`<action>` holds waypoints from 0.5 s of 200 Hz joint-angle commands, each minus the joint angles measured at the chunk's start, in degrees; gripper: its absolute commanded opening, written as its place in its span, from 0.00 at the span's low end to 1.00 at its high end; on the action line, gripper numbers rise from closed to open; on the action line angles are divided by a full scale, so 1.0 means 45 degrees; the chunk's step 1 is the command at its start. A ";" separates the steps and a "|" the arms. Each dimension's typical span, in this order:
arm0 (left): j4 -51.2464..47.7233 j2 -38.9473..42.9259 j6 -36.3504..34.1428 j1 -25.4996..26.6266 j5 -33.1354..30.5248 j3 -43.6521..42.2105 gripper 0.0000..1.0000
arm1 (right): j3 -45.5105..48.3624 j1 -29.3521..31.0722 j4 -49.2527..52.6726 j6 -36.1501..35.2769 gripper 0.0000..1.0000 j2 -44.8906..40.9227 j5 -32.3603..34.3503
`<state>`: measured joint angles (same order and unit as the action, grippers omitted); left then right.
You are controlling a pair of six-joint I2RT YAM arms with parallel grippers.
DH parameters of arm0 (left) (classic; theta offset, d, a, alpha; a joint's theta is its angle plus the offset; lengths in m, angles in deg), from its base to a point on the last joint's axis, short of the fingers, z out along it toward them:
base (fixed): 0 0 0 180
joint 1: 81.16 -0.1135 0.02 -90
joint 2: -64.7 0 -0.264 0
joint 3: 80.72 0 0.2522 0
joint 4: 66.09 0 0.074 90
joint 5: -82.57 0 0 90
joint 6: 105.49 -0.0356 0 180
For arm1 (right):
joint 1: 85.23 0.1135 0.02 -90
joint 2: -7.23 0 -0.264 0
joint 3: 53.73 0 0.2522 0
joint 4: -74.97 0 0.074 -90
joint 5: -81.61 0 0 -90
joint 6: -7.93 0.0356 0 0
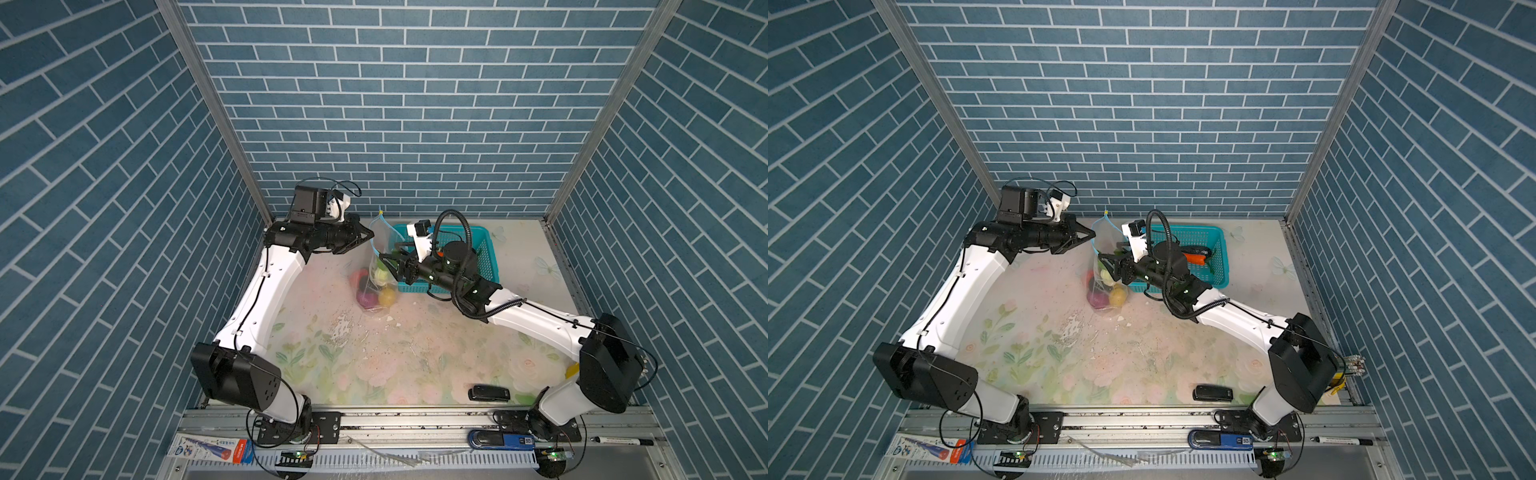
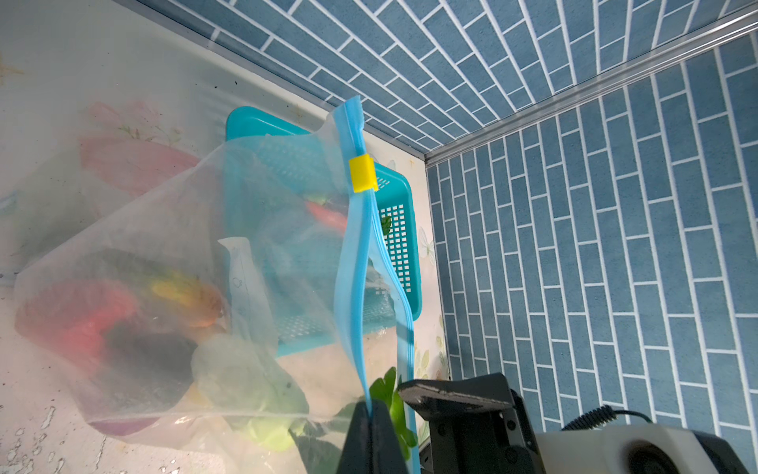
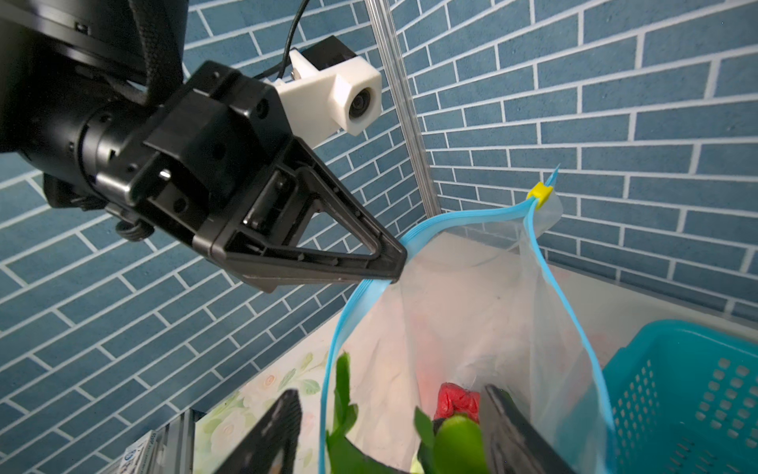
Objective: Place the food in the zip-top bag and seal the zipper
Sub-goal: 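Lower the cabbage into the bag and open the right gripper, then raise the open right gripper out of the bag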
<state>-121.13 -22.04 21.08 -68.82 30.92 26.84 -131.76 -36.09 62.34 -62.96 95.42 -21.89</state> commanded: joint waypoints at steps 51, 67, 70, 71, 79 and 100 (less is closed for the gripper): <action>0.0479 0.0730 -0.0144 -0.0069 -0.0016 -0.0579 0.00 | -0.1822 -0.0003 0.3705 -0.3431 0.98 -0.1710 0.1120; 0.0549 0.0760 -0.0101 -0.0066 -0.0014 -0.0686 0.00 | -0.2443 -0.0046 0.5525 -0.3137 0.98 -0.1766 0.1704; 0.0556 0.0760 -0.0094 -0.0066 -0.0007 -0.0702 0.00 | -0.2669 -0.0057 0.6001 -0.3064 0.99 -0.1715 0.1775; 0.0548 0.0770 -0.0088 -0.0066 -0.0007 -0.0705 0.00 | -0.2709 -0.0060 0.6157 -0.3040 0.99 -0.1701 0.1792; 0.0547 0.0784 -0.0085 -0.0073 -0.0006 -0.0707 0.00 | -0.3235 -0.0085 0.7292 -0.2762 0.99 -0.1549 0.2320; 0.0372 0.0799 -0.0147 -0.0107 -0.0040 -0.0613 0.00 | -0.4185 -0.0291 0.9570 -0.2141 0.99 -0.1157 0.2948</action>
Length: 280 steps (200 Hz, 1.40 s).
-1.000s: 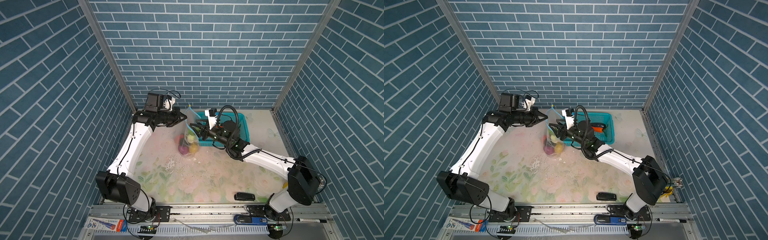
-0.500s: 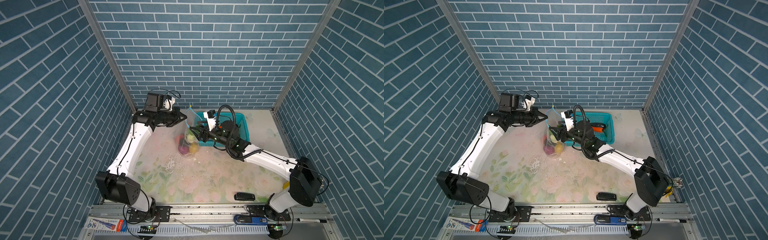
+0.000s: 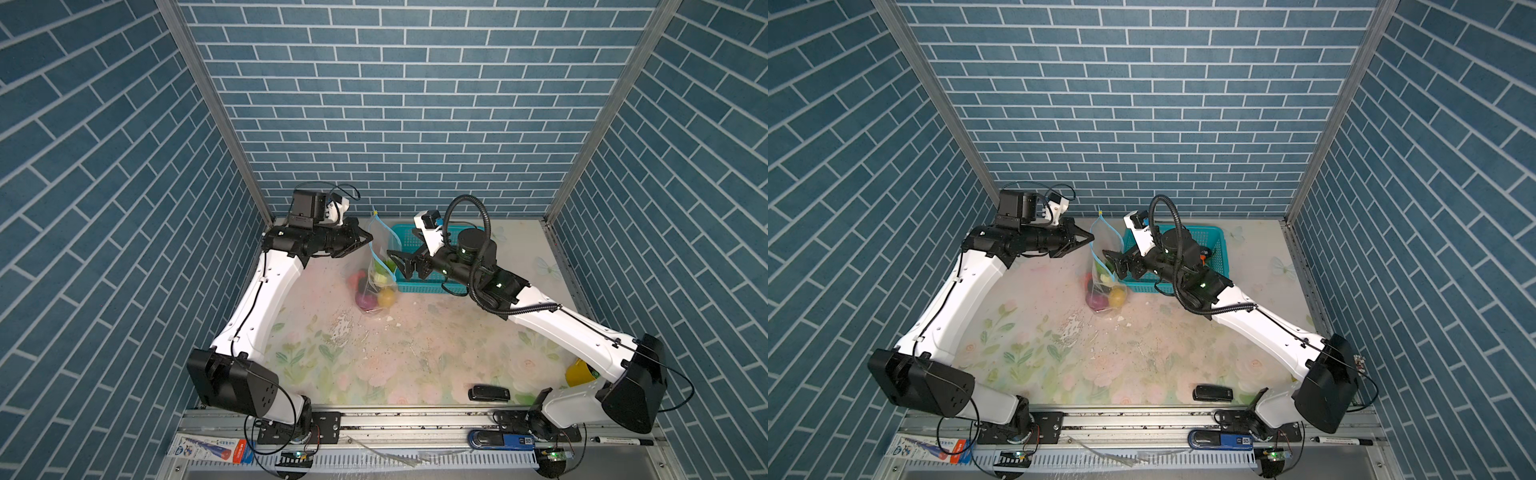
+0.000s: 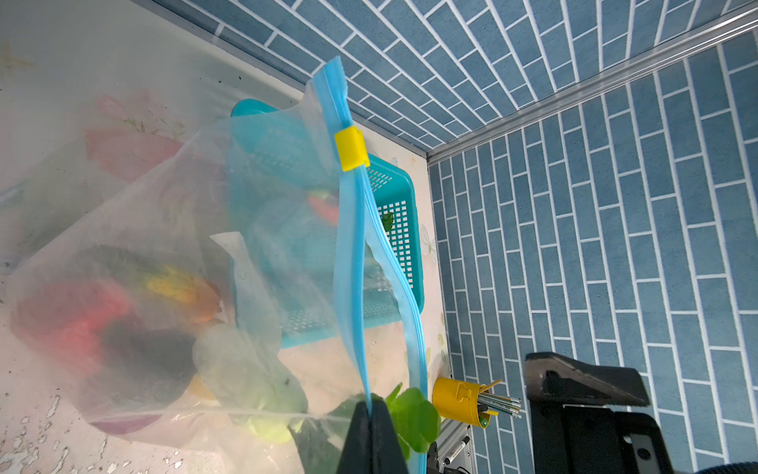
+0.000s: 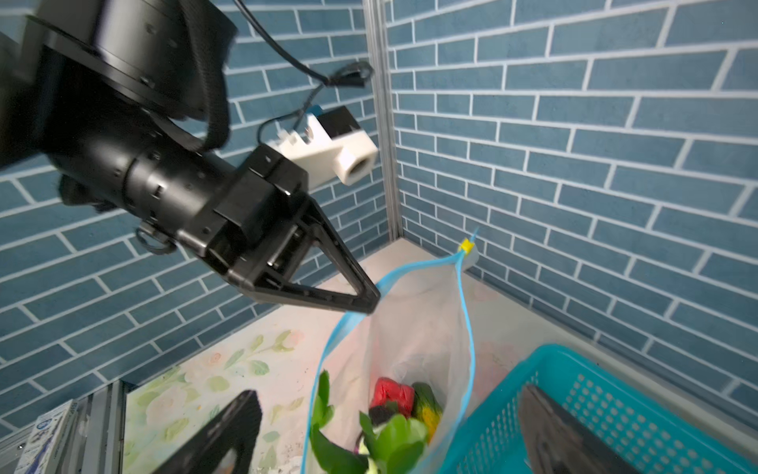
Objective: Place the food in the zip-top bag and seal the zipper
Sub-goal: 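Raise the open right gripper out of the bag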
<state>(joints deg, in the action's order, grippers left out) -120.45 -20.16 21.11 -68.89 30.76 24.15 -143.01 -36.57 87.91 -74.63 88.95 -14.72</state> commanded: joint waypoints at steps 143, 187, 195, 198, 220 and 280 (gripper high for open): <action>-0.0193 -0.0049 -0.0238 -0.0130 0.0105 0.0534 0.00 | -0.6201 -0.1477 0.7819 0.5437 0.54 0.3785 -0.2025; -0.0218 -0.0073 -0.0319 -0.0151 0.0145 0.0554 0.00 | -0.6912 -0.1554 0.7879 0.5534 0.30 0.4454 -0.2614; -0.0235 -0.0080 -0.0336 -0.0150 0.0145 0.0554 0.00 | -0.6974 -0.1566 0.7857 0.5534 0.27 0.4497 -0.2654; -0.0245 -0.0079 -0.0340 -0.0161 0.0145 0.0554 0.00 | -0.6999 -0.1575 0.7841 0.5534 0.25 0.4522 -0.2656; -0.0243 -0.0107 -0.0370 -0.0197 0.0154 0.0593 0.00 | -0.7136 -0.1586 0.7763 0.5553 0.15 0.4615 -0.2781; -0.0410 -0.0057 -0.0343 -0.0229 0.0145 0.0783 0.00 | -0.7529 -0.1577 0.7699 0.5534 0.00 0.4849 -0.3407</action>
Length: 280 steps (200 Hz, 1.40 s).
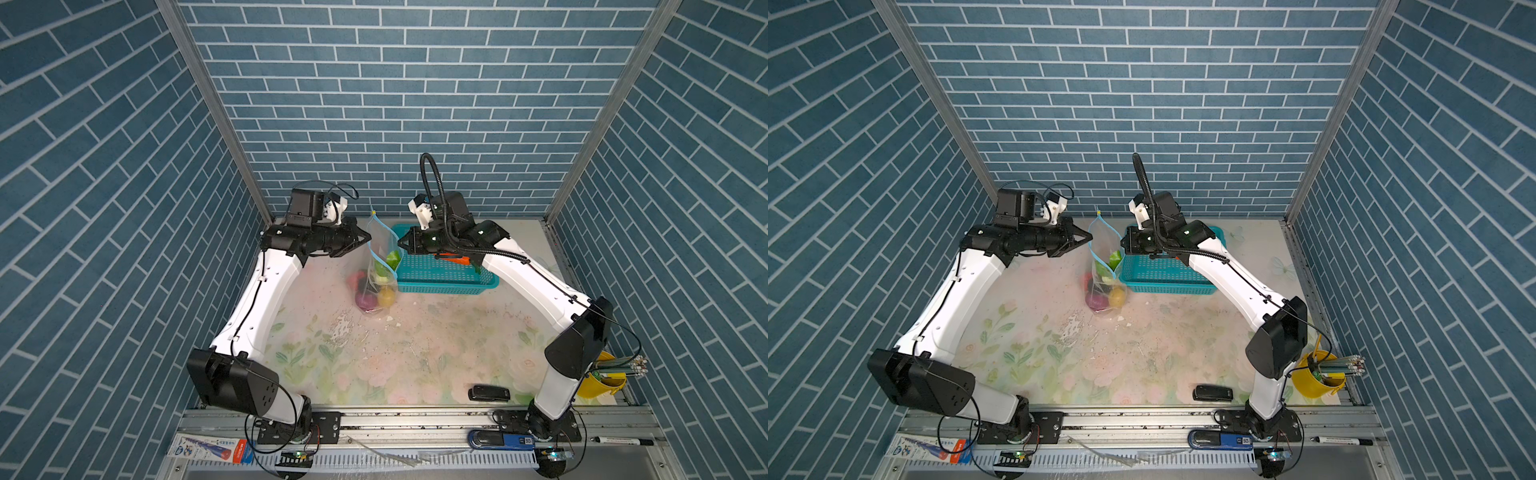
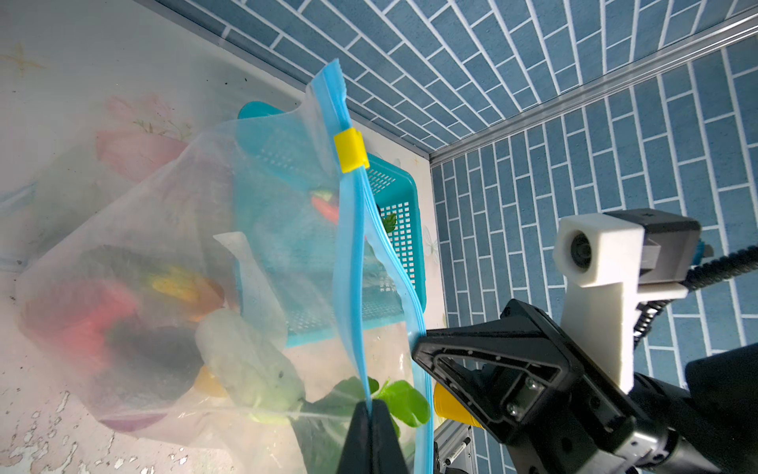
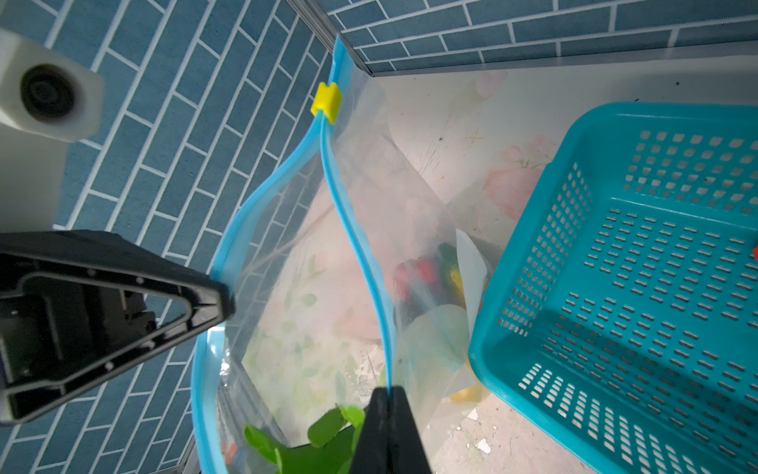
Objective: Place the food in the zip-top bag and seal the zipper
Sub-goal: 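Raise the open right gripper out of the bag, then move the right gripper over the basket above the carrot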
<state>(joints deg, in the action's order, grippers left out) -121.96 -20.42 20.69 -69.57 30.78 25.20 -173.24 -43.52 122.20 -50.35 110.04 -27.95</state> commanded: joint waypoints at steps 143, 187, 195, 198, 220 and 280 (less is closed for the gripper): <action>-0.0591 0.0470 -0.0321 -0.0799 0.0433 0.0772 0.00 | -0.2649 -0.0049 0.0882 -0.0195 0.00 0.1234 -0.0753; -0.0152 0.0402 -0.0165 -0.0873 0.0717 0.0170 0.00 | -0.2763 -0.0050 0.0954 -0.0394 0.00 0.1354 -0.0831; -0.0086 0.0416 -0.0181 -0.0858 0.0801 0.0109 0.00 | -0.2788 -0.0051 0.1026 -0.0529 0.03 0.1342 -0.0780; -0.0034 0.0419 -0.0191 -0.0858 0.0818 0.0075 0.00 | -0.2788 -0.0061 0.1057 -0.0571 0.04 0.1335 -0.0774; 0.0273 0.0559 -0.0210 -0.0858 0.0938 -0.0232 0.00 | -0.2756 -0.0271 0.1094 -0.0821 0.16 0.1295 -0.0841; 0.0375 0.0635 -0.0394 -0.0860 0.1125 -0.0345 0.00 | -0.3628 -0.0551 0.2488 -0.2976 0.41 0.1107 0.0136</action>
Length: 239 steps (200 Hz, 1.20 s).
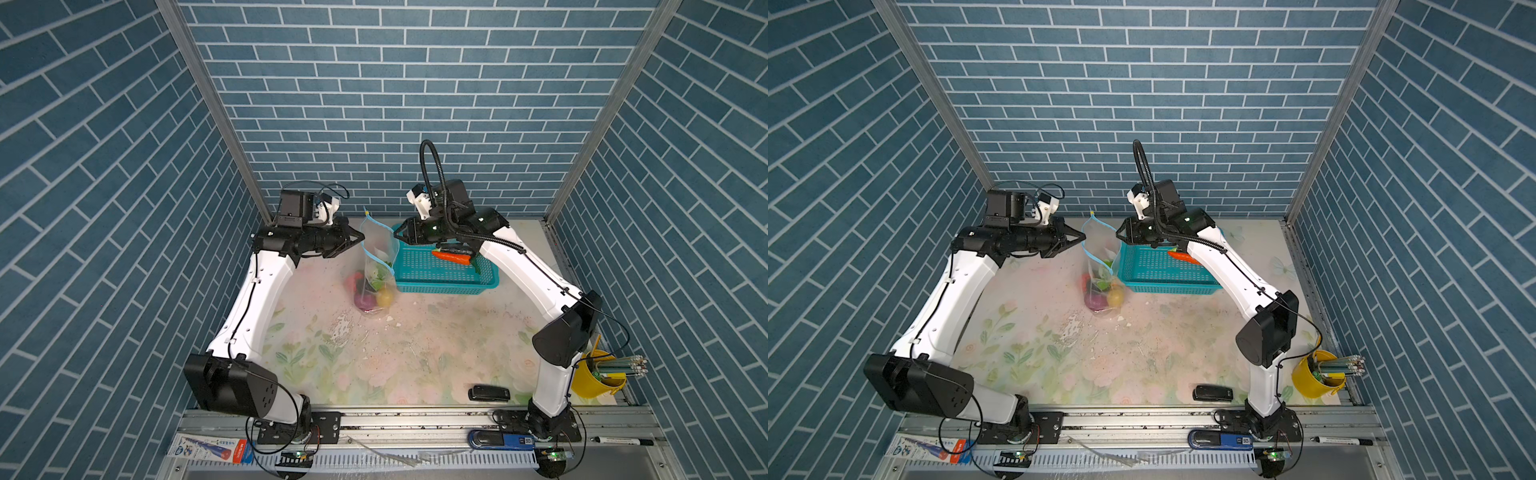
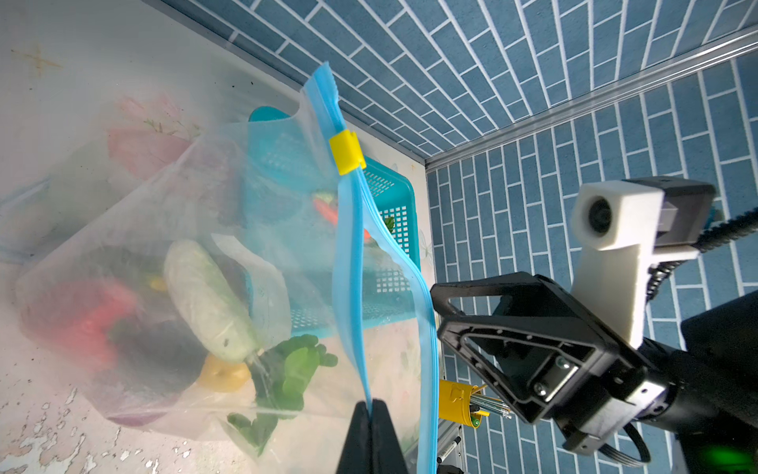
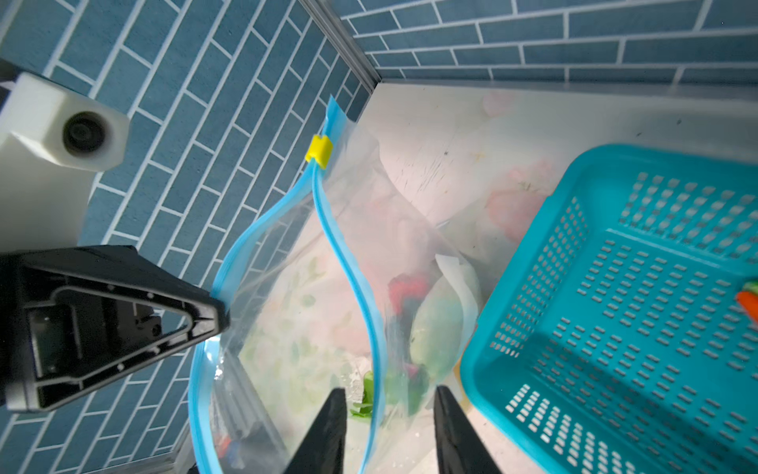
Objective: Place the food in the zip-top bag and seal the zipper
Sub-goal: 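Move the right gripper over the basket above the carrot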
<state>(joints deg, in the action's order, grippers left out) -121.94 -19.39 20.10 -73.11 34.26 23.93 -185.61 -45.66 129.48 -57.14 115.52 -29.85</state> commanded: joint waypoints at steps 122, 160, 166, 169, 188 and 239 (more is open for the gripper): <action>0.0594 0.0455 -0.0439 -0.0072 0.0439 -0.0365 0.00 | 0.3961 -0.2277 -0.1967 0.0067 0.44 -0.2187 0.4245; 0.0686 0.0397 -0.0486 -0.0071 0.0491 -0.0350 0.00 | 0.5392 -0.3029 -0.3043 0.0397 0.45 -0.1910 0.4841; 0.0700 0.0388 -0.0492 -0.0081 0.0474 -0.0335 0.00 | 0.5642 -0.3096 -0.3293 0.0399 0.45 -0.1898 0.4883; 0.0700 0.0387 -0.0488 -0.0075 0.0480 -0.0337 0.00 | 0.5742 -0.3150 -0.3399 0.0398 0.45 -0.1882 0.4911; 0.0779 0.0345 -0.0512 -0.0071 0.0471 -0.0359 0.00 | 0.6547 -0.3348 -0.4243 0.0535 0.45 -0.1853 0.5227; 0.0922 0.0056 -0.0526 -0.0086 0.0480 -0.0258 0.00 | 0.7081 -0.3637 -0.4497 0.2996 0.45 -0.1256 0.7443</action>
<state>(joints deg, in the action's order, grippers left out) -119.82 -18.87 18.79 -73.13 35.33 22.66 -154.03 -61.66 110.62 -51.92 107.98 -3.73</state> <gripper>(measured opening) 0.044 0.445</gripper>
